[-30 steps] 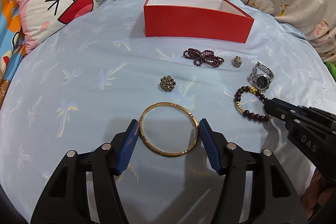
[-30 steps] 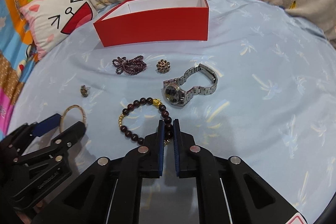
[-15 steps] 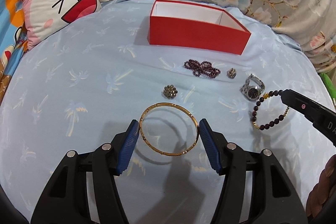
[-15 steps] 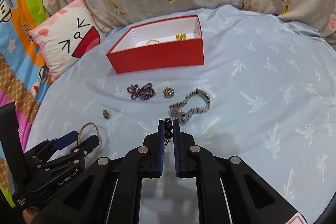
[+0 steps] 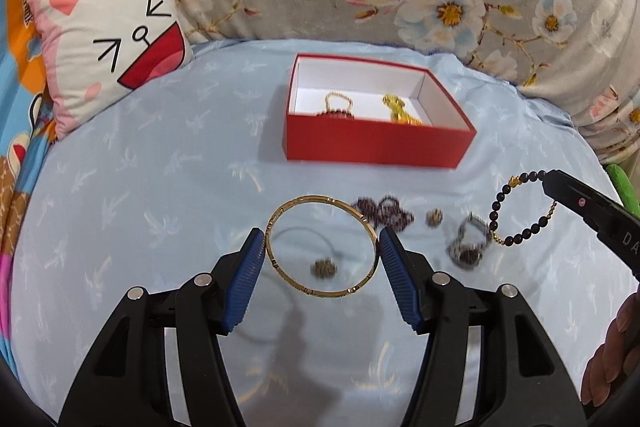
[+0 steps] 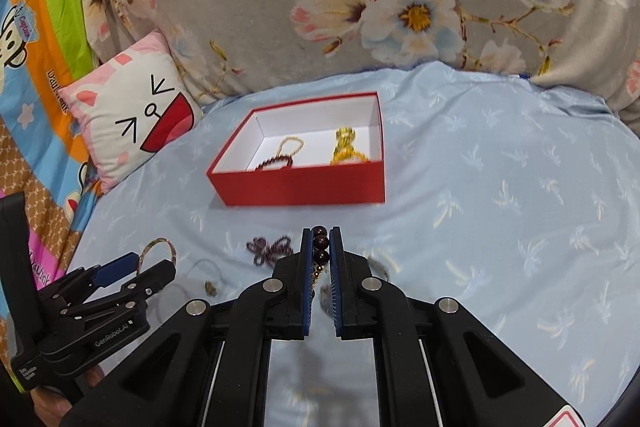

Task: Organize jewelry
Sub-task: 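Carry the gold bangle with the left tool while the right tool carries the black bracelet into the box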

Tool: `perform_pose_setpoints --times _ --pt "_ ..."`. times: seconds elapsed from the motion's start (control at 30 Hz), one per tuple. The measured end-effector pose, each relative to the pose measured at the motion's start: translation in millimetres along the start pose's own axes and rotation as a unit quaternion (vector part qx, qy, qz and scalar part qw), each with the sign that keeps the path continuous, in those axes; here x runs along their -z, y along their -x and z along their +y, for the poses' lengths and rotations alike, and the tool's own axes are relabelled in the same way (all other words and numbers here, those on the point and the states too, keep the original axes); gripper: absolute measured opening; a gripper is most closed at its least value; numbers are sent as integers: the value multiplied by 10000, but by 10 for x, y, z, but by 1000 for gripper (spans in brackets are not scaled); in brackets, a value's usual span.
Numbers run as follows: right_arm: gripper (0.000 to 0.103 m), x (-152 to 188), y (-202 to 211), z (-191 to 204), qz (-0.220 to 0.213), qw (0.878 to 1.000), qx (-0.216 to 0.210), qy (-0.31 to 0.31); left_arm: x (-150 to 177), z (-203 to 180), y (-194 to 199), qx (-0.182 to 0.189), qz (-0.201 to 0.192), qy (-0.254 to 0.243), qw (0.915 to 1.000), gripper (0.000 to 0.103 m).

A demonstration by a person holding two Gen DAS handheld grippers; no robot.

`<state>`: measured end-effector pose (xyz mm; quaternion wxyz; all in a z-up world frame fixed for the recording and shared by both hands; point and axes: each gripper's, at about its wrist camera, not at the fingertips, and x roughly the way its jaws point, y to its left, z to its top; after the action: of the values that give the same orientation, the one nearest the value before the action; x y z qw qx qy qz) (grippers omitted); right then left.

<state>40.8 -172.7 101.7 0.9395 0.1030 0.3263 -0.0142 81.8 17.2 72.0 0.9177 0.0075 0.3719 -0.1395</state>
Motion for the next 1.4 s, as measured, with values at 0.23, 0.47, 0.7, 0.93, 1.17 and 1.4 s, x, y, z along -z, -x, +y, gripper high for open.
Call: perform_pose_setpoints --times 0.23,0.47,0.7,0.93,1.17,1.4 --pt "8 -416 -251 -16 -123 9998 -123 -71 -479 -17 -156 -53 -252 -57 9997 57" --pt "8 -807 -610 63 -235 9994 -215 -104 -950 -96 -438 -58 -405 -114 9991 57" --pt "8 -1013 -1066 63 -122 9992 -321 -202 -1285 -197 -801 -65 -398 -225 9989 57" --pt "8 -1015 -1500 -58 194 9986 -347 -343 -1378 -268 -1188 -4 -185 -315 9993 57" --pt "8 -936 -1826 -134 456 9976 -343 -404 -1334 -298 -1504 6 47 -329 9994 57" --pt "12 -887 -1939 -88 464 9986 -176 -187 -1301 -241 -1656 41 191 -280 9994 56"
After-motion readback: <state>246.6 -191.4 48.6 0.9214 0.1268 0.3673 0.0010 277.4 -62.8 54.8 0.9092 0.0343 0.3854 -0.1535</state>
